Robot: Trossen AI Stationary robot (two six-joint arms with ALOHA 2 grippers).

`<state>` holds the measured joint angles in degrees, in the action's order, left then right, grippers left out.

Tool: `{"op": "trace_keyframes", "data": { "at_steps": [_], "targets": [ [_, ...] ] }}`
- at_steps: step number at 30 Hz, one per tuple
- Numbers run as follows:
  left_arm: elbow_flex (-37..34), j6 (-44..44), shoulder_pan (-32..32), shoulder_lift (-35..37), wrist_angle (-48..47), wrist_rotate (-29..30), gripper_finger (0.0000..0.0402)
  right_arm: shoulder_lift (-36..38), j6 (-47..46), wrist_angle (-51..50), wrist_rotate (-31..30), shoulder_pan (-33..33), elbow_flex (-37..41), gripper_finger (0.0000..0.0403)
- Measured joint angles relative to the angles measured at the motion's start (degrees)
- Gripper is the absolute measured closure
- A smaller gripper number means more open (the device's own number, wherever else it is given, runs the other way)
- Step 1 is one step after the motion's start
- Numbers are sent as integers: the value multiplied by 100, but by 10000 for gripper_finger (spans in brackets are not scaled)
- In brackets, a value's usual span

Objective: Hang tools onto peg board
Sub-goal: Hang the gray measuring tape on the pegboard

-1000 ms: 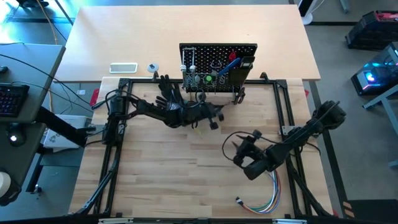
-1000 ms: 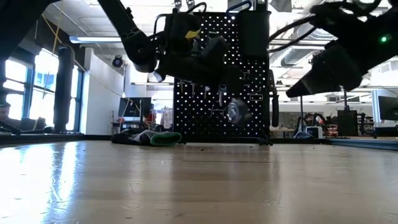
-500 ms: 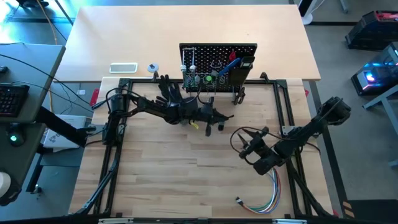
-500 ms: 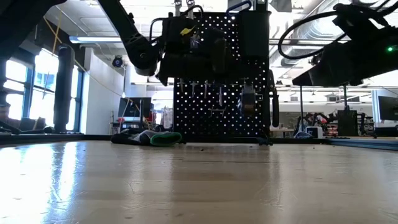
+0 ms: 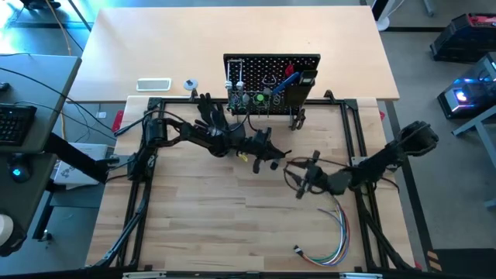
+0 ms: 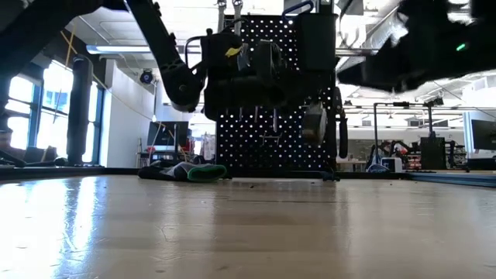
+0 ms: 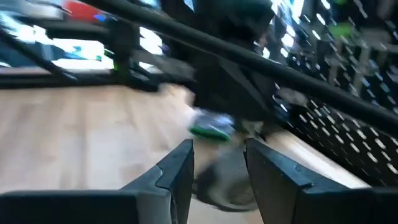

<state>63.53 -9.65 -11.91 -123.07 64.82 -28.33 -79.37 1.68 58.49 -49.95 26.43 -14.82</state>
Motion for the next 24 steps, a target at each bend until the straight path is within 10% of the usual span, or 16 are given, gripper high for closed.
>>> {"op": "trace_keyframes", "data": {
  "at_steps": [24],
  "targets": [
    [2,-214,143,35,347,-133,401,-113,-70,199,1867,-1327,-176,265]
  ]
}}
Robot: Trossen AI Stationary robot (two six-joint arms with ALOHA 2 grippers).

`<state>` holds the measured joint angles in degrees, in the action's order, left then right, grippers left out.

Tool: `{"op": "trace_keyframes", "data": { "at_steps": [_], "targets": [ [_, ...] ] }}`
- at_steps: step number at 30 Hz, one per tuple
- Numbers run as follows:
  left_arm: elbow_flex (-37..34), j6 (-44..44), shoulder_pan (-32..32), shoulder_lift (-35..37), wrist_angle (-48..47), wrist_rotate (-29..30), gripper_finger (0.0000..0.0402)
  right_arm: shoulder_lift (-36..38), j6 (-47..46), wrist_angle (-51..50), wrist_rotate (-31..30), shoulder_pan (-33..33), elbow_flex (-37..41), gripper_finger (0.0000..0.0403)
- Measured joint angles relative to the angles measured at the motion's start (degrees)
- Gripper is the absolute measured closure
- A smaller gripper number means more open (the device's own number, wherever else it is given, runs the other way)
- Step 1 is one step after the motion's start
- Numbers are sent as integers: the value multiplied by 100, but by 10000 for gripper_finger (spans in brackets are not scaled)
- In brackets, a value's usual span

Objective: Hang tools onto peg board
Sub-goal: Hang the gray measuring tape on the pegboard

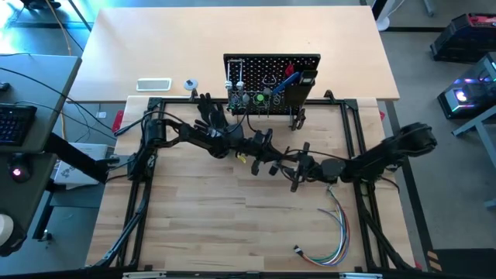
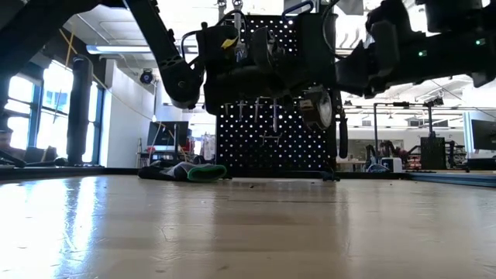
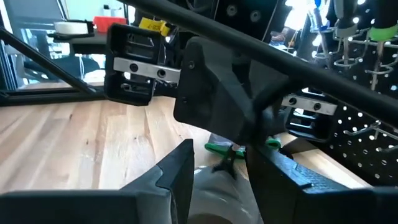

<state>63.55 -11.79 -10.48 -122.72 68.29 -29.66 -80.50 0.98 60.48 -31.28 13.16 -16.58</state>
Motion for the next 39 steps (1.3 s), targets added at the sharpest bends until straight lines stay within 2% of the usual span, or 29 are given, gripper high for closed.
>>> {"op": "trace_keyframes", "data": {
  "at_steps": [9,12,17,20,29,34,39],
  "targets": [
    [4,-151,7,2,-222,25,401,-536,32,70,-43,-89,-310,275],
    [15,-151,7,7,-298,16,401,-538,-25,120,-204,-85,-300,303],
    [15,-151,22,5,-418,-166,401,-538,-101,162,-119,10,-219,362],
    [20,-123,24,4,-581,-223,401,-538,-110,193,-107,79,-198,381],
    [20,-192,20,4,-736,-521,401,-538,-158,119,49,110,-198,368],
    [4,-253,6,-15,-850,-560,401,-536,-231,-172,-4,113,-198,397],
    [4,-380,-77,-20,-921,-827,401,-530,-318,-327,-16,112,-212,400]
  ]
}}
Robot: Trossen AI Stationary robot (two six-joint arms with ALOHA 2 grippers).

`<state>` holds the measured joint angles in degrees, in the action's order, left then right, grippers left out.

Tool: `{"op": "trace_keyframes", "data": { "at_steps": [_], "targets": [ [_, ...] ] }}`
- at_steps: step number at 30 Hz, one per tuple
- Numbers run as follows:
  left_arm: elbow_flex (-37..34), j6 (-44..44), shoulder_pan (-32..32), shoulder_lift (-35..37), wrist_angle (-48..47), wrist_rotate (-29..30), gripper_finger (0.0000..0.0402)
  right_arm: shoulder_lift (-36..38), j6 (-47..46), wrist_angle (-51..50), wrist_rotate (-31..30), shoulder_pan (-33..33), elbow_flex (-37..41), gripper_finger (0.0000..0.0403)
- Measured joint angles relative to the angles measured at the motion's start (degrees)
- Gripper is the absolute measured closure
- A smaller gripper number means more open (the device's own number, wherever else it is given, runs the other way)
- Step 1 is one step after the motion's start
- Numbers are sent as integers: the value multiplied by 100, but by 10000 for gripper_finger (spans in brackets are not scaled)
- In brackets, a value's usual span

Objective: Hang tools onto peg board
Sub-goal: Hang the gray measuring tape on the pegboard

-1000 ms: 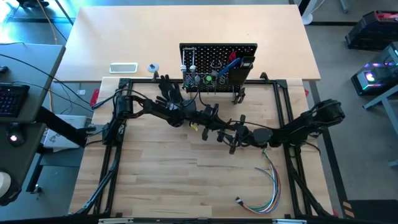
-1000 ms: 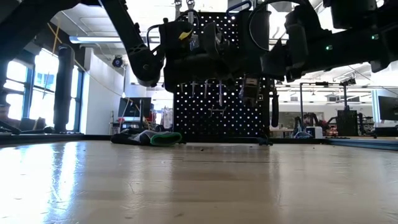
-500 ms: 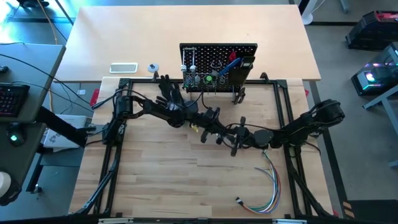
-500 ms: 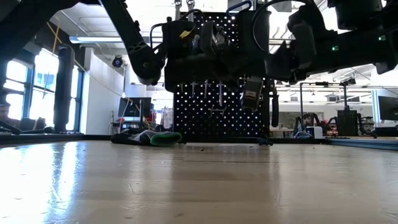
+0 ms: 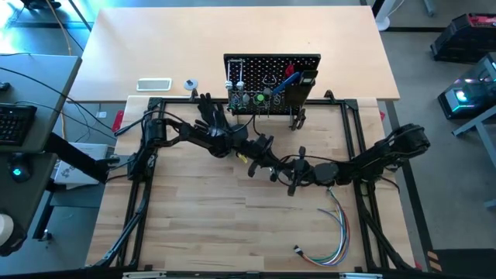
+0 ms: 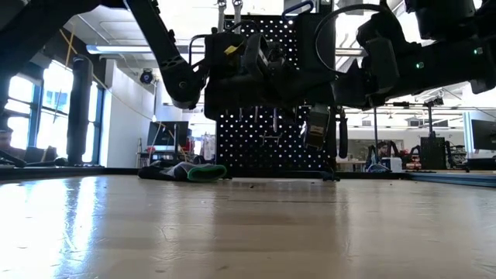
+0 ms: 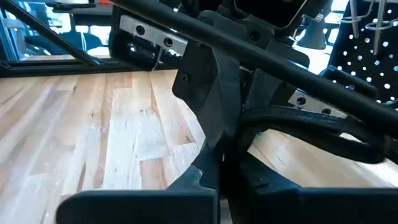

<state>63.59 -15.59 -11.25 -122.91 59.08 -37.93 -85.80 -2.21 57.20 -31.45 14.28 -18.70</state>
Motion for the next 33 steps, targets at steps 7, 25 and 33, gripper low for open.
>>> {"op": "trace_keyframes", "data": {
  "at_steps": [7,25,33],
  "targets": [
    [-11,-450,-183,-4,-10,-613,370,7,-33,-57,-202,2,0,402],
    [-333,-486,-386,861,-943,-1422,266,1363,-751,-1997,-1138,-531,2,402],
    [-573,1331,172,1959,-3121,-404,266,1885,-1307,-3305,-946,-1029,9,403]
  ]
}}
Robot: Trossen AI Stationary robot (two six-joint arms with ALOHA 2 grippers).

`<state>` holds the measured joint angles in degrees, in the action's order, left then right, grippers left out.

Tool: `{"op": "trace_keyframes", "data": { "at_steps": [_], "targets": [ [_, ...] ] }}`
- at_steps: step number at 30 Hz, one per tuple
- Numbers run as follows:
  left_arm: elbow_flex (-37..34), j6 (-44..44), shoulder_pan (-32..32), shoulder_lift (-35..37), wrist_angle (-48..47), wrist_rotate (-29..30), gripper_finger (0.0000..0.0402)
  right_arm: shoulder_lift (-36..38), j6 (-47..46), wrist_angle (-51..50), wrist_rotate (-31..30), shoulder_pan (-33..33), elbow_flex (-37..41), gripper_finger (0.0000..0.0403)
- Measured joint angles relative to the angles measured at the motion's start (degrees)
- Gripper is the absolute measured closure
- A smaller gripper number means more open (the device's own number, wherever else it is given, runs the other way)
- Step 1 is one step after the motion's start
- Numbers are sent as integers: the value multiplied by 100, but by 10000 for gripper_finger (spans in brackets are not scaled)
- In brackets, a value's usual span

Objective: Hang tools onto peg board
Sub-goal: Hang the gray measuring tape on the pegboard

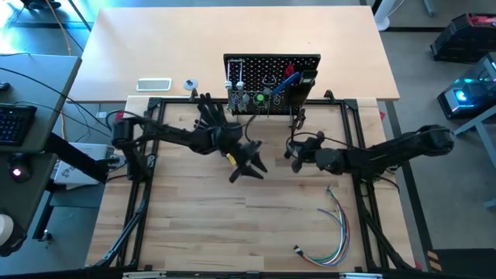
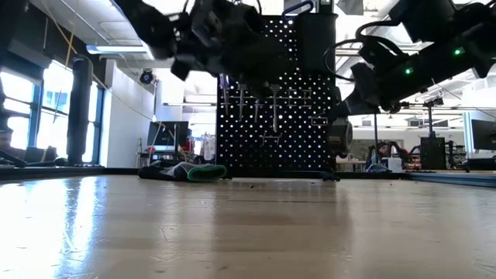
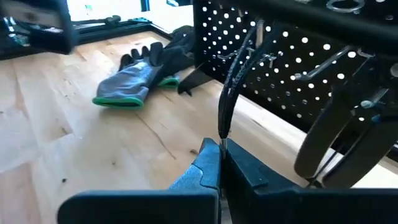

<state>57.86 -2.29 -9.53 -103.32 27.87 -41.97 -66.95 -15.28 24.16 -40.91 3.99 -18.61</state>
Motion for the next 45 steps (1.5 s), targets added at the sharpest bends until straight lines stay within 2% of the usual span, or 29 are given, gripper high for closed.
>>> {"op": "trace_keyframes", "data": {
  "at_steps": [5,10,17,28,37,45],
  "targets": [
    [-19,731,426,484,-1031,902,266,-3,2,-29,55,-180,0,403],
    [-13,796,713,658,-1386,1395,266,-6,-322,-330,277,-455,0,403],
    [-15,813,854,690,-1464,1443,266,-12,-530,-530,666,-627,2,403],
    [-15,844,851,692,-1465,1578,266,-12,-528,-465,820,-638,2,403],
    [-13,792,851,692,-1457,1685,266,-12,-521,-462,1155,-901,2,403],
    [-10,745,850,692,-1463,1691,266,-14,-401,-343,1005,-741,3,403]
  ]
}}
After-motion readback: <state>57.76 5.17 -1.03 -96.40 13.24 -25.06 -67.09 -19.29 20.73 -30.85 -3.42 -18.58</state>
